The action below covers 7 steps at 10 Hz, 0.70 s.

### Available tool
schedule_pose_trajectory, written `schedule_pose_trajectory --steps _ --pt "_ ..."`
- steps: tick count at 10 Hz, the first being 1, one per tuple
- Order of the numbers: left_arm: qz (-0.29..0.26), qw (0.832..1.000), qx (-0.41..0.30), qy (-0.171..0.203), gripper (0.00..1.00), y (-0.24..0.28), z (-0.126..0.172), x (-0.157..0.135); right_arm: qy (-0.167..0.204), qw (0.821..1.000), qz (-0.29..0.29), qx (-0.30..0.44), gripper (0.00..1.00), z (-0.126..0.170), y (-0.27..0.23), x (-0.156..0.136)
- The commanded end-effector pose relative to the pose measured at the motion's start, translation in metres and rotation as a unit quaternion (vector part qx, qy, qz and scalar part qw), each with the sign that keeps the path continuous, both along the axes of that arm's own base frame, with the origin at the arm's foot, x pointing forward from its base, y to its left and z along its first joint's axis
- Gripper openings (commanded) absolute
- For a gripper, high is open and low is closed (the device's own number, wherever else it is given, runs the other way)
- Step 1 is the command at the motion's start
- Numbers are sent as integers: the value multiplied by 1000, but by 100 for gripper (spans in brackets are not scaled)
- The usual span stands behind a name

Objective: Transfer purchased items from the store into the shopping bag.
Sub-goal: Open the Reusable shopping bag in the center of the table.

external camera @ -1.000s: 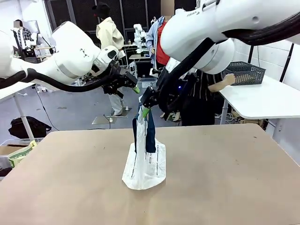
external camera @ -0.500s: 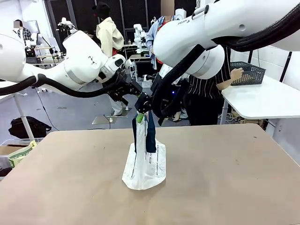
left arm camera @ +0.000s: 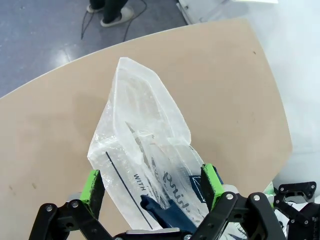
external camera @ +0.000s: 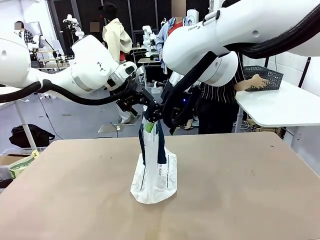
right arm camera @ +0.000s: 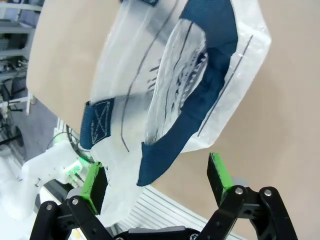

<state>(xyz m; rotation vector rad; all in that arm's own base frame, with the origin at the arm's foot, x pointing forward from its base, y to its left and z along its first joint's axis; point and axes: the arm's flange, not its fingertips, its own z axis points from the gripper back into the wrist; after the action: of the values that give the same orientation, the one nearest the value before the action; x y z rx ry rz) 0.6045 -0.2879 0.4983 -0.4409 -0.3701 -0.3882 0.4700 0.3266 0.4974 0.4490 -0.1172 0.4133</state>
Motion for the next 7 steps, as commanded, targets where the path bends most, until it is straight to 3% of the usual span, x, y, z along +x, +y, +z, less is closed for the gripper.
schedule_pose_trajectory --steps 1,7 --pt "7 1000 11 6 100 4 5 2 -5 1000 -20 -10 95 -3 0 2" --pt "-2 1000 10 12 100 6 3 -1 -2 999 -51 6 71 5 -14 6"
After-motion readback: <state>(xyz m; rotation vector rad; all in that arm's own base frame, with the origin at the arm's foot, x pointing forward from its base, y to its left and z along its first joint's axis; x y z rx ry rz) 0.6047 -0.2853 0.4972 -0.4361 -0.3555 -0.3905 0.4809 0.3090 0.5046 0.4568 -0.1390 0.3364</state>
